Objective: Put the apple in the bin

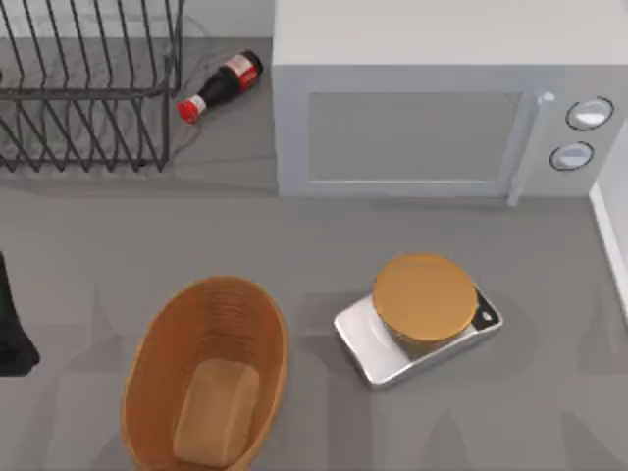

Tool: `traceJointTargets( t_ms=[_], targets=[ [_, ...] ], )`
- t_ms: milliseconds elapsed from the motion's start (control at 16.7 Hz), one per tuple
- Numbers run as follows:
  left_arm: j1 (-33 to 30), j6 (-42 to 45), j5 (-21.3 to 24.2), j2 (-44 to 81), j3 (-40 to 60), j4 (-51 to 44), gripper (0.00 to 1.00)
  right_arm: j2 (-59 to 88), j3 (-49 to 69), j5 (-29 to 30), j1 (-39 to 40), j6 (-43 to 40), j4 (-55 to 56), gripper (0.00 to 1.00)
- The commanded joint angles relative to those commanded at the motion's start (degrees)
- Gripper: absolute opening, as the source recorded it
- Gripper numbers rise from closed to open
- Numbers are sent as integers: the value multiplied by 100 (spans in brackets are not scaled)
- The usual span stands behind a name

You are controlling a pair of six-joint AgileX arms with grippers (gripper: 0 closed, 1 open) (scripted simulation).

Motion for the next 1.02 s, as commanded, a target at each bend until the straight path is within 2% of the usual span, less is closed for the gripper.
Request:
traceJointTargets(
  t_ms=[240,420,720,1020],
  targets=[
    [32,142,3,142,165,-106,100,0,0,0,0,0,0,100],
    [141,747,7,793,824,-553,100,0,0,0,0,0,0,100],
    [371,2405,4,3021,2515,-1726,100,0,0,0,0,0,0,100],
    [598,3690,-5,5227,3678,-2881,100,0,0,0,0,0,0,100]
  ],
)
